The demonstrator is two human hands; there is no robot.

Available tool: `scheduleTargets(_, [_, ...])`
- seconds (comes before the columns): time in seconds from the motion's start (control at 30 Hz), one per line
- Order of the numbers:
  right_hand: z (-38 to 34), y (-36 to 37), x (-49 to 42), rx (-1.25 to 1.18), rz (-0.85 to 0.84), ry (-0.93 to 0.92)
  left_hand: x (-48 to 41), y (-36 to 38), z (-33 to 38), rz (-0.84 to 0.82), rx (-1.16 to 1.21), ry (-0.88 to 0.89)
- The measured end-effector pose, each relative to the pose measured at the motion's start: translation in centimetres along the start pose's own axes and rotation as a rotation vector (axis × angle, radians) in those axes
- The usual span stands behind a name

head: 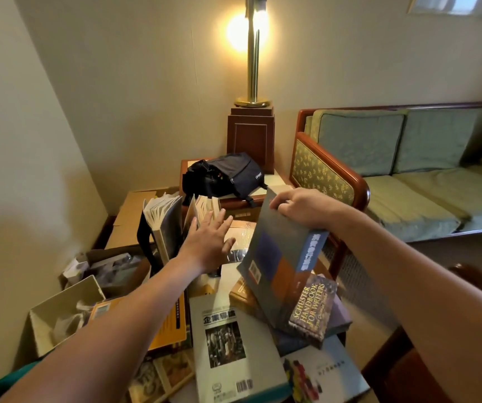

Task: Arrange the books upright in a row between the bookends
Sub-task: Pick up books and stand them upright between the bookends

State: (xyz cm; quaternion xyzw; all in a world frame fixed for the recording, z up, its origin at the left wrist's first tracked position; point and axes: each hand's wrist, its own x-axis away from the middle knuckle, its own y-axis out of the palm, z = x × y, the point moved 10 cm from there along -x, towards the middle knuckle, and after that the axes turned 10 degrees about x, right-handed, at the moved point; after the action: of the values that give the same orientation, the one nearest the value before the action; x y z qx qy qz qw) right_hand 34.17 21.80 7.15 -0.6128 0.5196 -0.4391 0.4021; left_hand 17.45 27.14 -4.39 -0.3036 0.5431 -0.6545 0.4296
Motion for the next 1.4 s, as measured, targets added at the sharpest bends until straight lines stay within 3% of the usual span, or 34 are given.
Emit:
scheduleTargets(0.1, [-0.7, 0.8, -1.1, 0.036, -0.050, -0.009, -0.8, 1.6, -1.9, -0.088, 0.053, -0.025])
scheduleTargets(0.27, [-0.6, 1.8, -2.4, 0.002, -0.057, 0.000, -0.5, 2.3, -2.7, -0.052, -0.089, 0.000])
scheduleTargets(0.57, [1.8, 2.8, -2.1, -0.278, -0.045, 0.124, 0.2, 1.0, -3.9, -0.045, -0.196, 0.016])
scheduleTargets(1.0, [-5.1, 0.8, -0.5, -0.394, -0.126, -0.123, 2.9, -2.8, -8.7, -0.028, -0.105, -0.076])
scheduleTargets(1.4, [-11.2, 1.0, -5.0, -0.097, 0.187, -0.114, 3.9, -3.2, -9.2, 0.022, -0.116, -0.075])
